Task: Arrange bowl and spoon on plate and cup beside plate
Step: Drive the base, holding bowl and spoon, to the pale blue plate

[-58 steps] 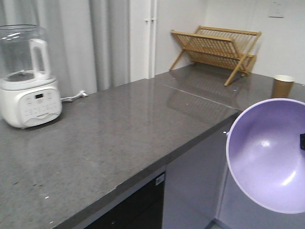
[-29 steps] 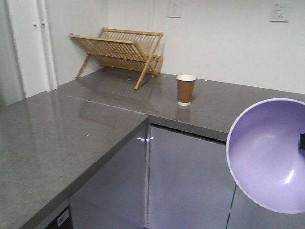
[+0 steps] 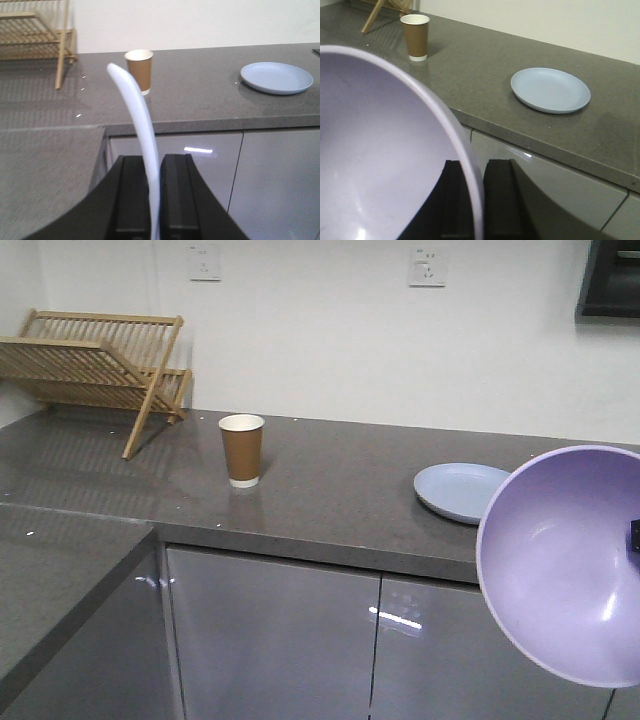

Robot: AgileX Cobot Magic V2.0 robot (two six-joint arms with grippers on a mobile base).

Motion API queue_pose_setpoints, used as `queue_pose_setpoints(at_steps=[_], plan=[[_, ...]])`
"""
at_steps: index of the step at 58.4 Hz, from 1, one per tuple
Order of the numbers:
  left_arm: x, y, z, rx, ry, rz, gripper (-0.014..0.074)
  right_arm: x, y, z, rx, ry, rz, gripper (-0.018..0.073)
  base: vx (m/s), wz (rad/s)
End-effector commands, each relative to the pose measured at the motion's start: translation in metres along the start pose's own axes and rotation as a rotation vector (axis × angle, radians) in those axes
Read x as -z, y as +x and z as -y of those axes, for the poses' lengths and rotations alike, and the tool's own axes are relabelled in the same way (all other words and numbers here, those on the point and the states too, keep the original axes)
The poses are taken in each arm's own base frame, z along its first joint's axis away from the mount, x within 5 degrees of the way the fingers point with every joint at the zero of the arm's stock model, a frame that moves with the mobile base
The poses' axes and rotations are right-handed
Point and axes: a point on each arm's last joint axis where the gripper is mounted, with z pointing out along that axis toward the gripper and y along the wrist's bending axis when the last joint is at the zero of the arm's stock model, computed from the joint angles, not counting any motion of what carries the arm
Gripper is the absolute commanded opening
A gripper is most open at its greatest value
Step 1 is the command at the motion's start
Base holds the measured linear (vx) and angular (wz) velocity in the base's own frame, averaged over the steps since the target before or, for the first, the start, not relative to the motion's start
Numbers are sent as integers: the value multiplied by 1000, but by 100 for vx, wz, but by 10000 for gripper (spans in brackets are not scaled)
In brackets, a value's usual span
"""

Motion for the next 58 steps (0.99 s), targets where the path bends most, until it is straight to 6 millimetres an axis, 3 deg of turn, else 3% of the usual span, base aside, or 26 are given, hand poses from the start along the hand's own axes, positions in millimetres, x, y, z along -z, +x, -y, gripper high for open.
queue_pose_setpoints(at_steps=[1, 58], plan=[[6, -14, 0, 18, -19, 96, 0, 8, -17, 1, 5, 11, 126, -9, 30, -40], [6, -14, 0, 18, -19, 96, 0, 8, -17, 1, 5, 11, 126, -9, 35, -16]])
